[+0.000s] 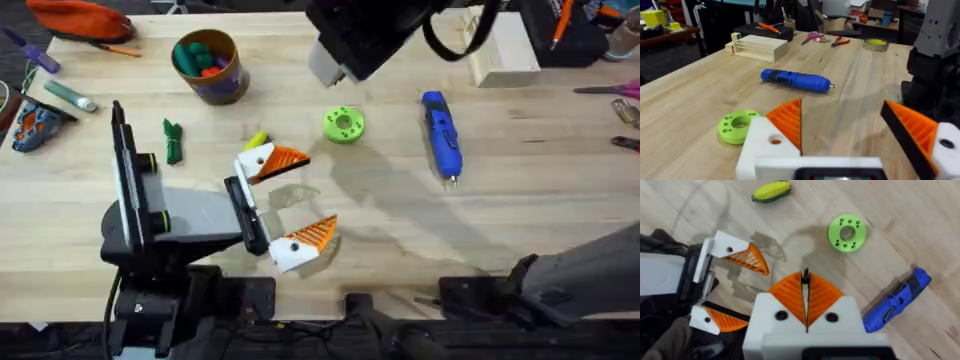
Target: Pick up the gripper from the table and insert it into the empty holder that is missing its gripper. Then pick up a screw, insert it into the mounting hole, and use the screwdriver to tighten it. Finally, clean up the table by picking up the vegetable and placing it into the bucket.
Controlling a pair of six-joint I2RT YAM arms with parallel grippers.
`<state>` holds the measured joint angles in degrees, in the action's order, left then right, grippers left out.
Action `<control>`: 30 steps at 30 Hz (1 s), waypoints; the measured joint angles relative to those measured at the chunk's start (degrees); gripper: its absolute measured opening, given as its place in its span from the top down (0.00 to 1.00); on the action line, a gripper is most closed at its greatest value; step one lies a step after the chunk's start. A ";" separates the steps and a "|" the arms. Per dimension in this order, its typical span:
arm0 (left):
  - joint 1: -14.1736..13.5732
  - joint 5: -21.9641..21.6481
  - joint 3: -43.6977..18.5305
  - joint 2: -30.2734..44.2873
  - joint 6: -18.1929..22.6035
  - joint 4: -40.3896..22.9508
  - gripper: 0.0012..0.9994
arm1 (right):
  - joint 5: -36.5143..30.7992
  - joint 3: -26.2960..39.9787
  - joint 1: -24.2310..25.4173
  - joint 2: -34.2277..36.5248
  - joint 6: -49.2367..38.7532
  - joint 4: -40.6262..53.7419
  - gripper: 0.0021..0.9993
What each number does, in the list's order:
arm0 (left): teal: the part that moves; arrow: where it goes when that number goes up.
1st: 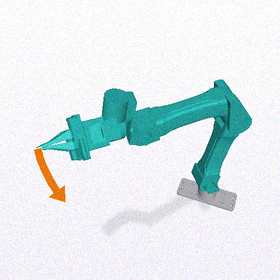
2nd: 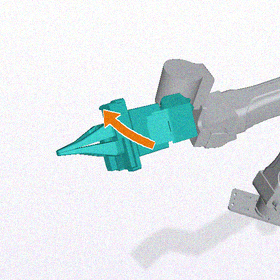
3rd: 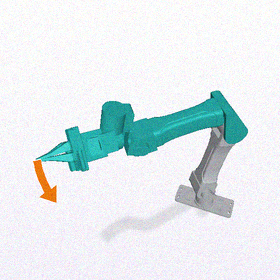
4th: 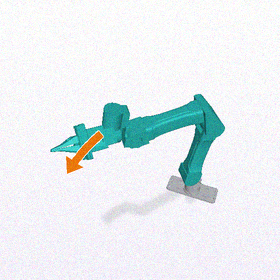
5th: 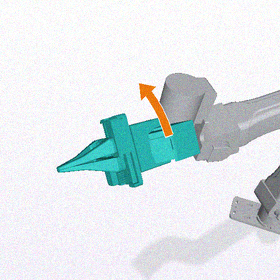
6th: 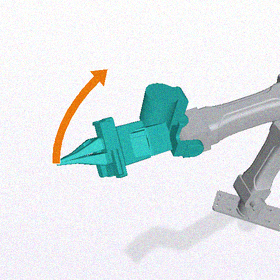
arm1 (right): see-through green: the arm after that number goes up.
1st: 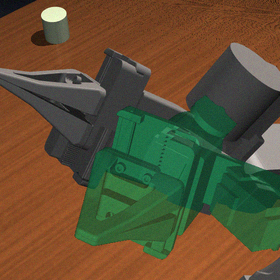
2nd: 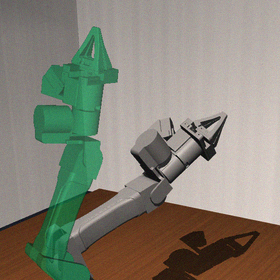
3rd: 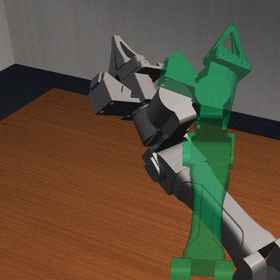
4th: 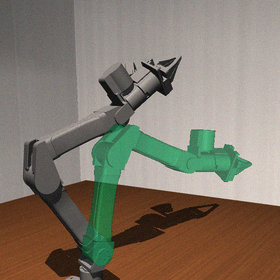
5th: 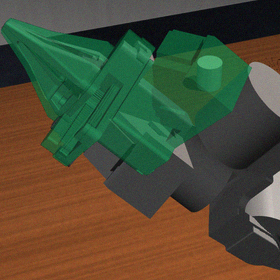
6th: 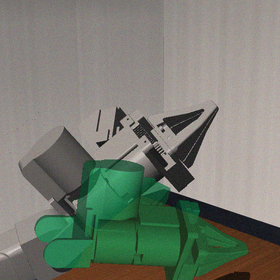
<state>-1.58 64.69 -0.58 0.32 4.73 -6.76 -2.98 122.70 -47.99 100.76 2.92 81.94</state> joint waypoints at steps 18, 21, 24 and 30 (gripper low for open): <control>0.00 0.04 0.00 0.00 0.00 -0.01 0.01 | 0.01 9.96 -10.32 10.65 -3.60 5.55 1.00; 0.00 0.04 0.00 -0.01 0.00 -0.01 0.01 | 0.00 10.20 -11.67 10.64 -4.63 4.92 1.00; 0.00 0.04 0.00 0.00 0.00 -0.02 0.01 | 0.01 10.22 -12.83 10.63 -5.40 3.92 1.00; 0.00 0.04 0.00 0.00 0.00 -0.01 0.01 | 0.01 10.22 -14.16 10.65 -6.21 2.97 1.00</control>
<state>-1.58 64.72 -0.58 0.32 4.73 -6.77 -2.96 132.92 -62.15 111.42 -3.30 84.90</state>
